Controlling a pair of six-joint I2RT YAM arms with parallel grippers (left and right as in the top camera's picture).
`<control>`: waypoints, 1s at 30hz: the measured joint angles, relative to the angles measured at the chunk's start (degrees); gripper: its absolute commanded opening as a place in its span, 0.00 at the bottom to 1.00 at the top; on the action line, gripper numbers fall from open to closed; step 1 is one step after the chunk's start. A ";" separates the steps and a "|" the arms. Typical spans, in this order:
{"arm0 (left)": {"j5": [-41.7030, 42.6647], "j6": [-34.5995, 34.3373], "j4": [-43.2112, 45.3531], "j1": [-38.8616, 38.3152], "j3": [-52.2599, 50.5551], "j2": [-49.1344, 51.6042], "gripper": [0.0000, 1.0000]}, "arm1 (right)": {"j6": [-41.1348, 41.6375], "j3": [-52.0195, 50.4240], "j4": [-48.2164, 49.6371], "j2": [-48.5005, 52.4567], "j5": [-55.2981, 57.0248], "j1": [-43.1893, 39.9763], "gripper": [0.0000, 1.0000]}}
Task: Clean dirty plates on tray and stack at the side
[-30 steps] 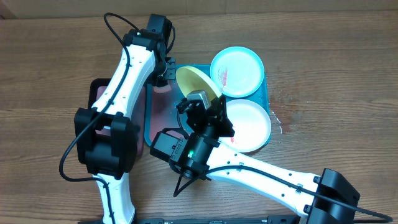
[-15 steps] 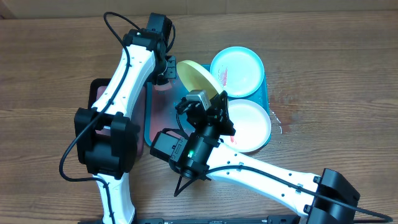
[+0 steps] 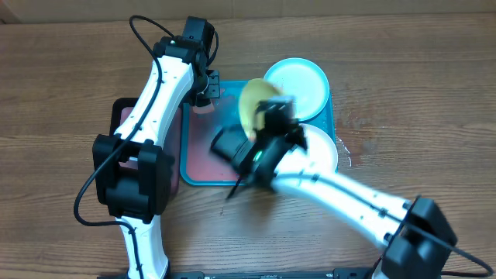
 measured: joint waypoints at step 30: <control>4.13 -0.02 1.60 -3.02 -5.29 0.00 0.04 | -24.83 -15.63 22.62 -4.22 -60.96 -68.43 0.04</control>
